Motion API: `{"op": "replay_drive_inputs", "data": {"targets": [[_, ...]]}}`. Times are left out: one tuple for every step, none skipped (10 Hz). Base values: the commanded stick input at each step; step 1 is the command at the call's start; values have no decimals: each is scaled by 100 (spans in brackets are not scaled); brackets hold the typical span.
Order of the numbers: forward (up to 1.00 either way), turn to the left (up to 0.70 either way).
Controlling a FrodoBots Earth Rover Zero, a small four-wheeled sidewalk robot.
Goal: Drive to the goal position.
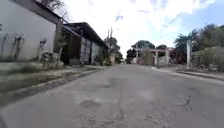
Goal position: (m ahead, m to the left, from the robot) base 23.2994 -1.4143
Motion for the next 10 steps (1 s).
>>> {"op": "replay_drive_inputs", "data": {"targets": [[100, 0], [100, 0], [100, 0], [100, 0], [100, -25], [100, -40], [100, -40], [100, -30], [100, -6], [100, 0]]}}
